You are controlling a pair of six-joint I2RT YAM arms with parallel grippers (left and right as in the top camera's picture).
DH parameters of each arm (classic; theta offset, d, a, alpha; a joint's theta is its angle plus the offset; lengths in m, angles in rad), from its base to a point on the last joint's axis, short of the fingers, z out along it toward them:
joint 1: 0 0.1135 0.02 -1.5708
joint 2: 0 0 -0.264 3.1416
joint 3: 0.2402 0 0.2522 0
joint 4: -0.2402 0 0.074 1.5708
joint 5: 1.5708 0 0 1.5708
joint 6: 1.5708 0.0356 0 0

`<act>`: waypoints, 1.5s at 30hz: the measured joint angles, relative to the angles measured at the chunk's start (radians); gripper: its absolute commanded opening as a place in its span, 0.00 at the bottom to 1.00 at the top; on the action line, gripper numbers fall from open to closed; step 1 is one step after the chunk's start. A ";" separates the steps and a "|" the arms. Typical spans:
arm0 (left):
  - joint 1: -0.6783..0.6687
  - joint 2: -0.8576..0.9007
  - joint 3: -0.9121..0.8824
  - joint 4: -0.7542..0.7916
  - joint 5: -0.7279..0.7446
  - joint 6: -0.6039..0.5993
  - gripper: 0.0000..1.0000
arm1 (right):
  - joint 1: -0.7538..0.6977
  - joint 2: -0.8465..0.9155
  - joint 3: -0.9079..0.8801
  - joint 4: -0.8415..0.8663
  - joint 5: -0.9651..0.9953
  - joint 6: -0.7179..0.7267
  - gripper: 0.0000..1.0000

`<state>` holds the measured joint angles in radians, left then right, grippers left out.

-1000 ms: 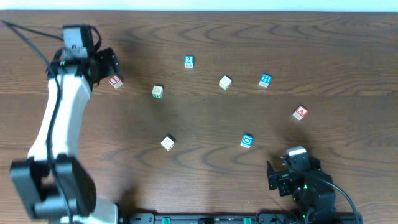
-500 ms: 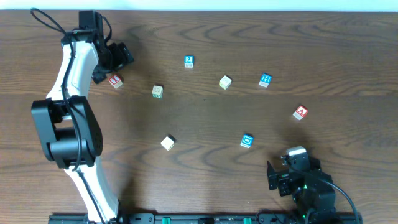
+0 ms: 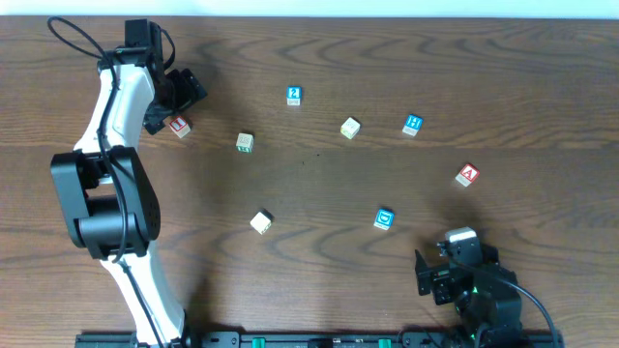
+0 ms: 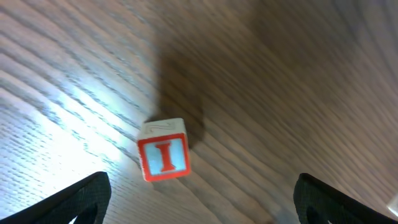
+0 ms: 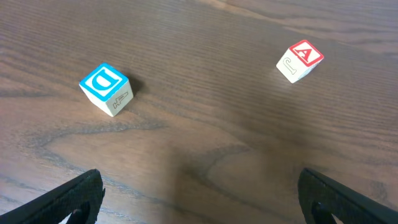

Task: Spell out Ai2
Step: 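Reach left gripper to the red I block and grasp it, then carry the red I block with left gripper toward table center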

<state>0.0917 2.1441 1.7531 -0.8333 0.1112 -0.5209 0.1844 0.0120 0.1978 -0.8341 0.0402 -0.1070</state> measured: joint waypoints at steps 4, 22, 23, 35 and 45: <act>-0.001 0.029 0.000 -0.001 -0.015 -0.014 0.99 | 0.000 0.000 0.000 0.000 0.000 0.000 0.99; -0.002 0.129 0.000 0.003 -0.031 -0.052 0.57 | 0.000 0.000 0.000 0.000 0.000 0.000 0.99; -0.002 0.129 0.000 0.004 -0.033 -0.051 0.53 | 0.000 0.000 0.000 0.000 0.000 0.000 0.99; -0.002 0.129 0.000 0.001 -0.040 -0.055 0.36 | 0.000 0.000 0.000 0.000 0.000 0.000 0.99; -0.002 0.129 0.000 0.000 -0.043 -0.052 0.29 | 0.000 0.000 0.000 0.000 0.000 0.000 0.99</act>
<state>0.0898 2.2734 1.7531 -0.8337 0.0685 -0.5728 0.1844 0.0120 0.1978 -0.8341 0.0402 -0.1074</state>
